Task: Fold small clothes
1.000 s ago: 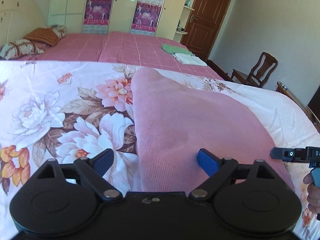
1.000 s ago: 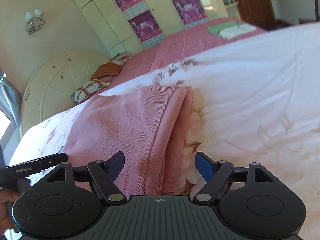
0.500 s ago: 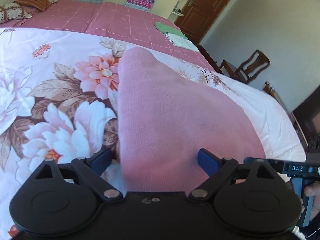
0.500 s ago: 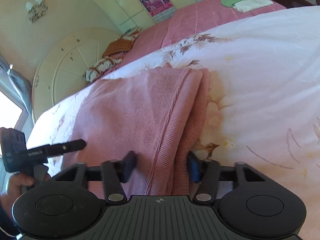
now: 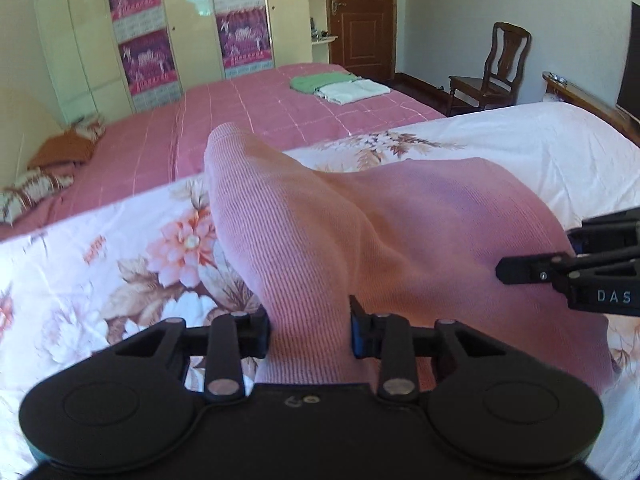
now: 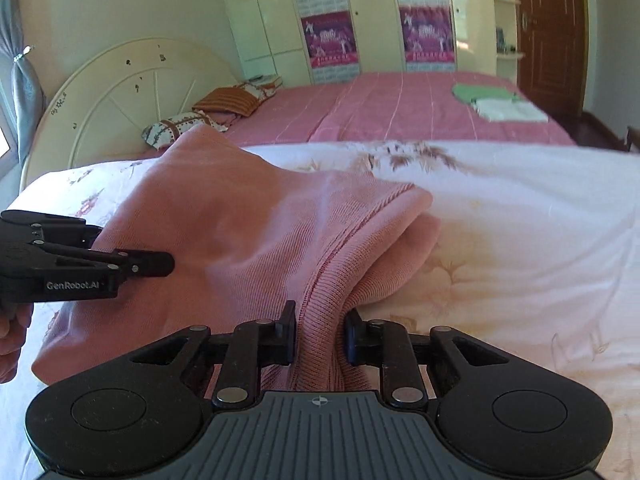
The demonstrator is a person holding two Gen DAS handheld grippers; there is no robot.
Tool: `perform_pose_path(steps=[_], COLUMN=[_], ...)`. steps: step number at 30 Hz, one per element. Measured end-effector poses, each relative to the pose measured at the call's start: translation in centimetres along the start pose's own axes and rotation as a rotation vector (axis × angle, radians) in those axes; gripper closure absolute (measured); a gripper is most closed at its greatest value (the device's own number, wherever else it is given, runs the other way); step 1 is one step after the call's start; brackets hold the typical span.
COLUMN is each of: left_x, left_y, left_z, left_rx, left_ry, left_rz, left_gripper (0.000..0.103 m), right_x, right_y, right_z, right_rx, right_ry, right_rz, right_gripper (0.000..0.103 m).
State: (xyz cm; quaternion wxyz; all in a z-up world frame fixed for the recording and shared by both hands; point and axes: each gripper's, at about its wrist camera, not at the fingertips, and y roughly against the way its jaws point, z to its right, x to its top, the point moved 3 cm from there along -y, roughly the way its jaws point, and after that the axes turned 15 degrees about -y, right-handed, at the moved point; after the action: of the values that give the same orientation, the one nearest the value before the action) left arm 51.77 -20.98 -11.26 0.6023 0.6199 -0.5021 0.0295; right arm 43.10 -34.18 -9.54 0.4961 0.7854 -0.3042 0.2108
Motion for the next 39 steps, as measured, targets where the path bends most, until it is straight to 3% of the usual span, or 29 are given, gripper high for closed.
perform_pose_path(steps=[6, 14, 23, 29, 35, 39], left_x=[-0.6, -5.3, -14.1, -19.1, -23.1, -25.8], left_y=[3.2, 7.5, 12.8, 14.3, 12.3, 11.6], left_z=[-0.7, -5.8, -15.4, -20.0, -21.9, -24.2], left_rx=[0.002, 0.008, 0.049, 0.052, -0.033, -0.090], left_ry=[-0.009, 0.007, 0.048, 0.070, 0.130, 0.262], left_rz=[0.044, 0.071, 0.022, -0.023, -0.081, -0.041], left_gripper=[0.071, 0.071, 0.071, 0.071, 0.066, 0.043], right_x=[0.1, -1.8, -5.9, -8.7, -11.2, -12.8], right_y=[2.2, 3.0, -1.4, -5.4, -8.6, -10.9], right_z=[-3.2, -10.3, -23.3, -30.4, -32.3, -29.5], right_rx=[-0.014, -0.013, 0.040, 0.082, 0.073, 0.028], right_ry=[0.069, 0.115, 0.158, 0.190, 0.187, 0.125], right_rz=[0.038, 0.048, 0.007, -0.032, -0.099, -0.162], right_gripper=[0.081, 0.081, 0.081, 0.081, 0.081, 0.081])
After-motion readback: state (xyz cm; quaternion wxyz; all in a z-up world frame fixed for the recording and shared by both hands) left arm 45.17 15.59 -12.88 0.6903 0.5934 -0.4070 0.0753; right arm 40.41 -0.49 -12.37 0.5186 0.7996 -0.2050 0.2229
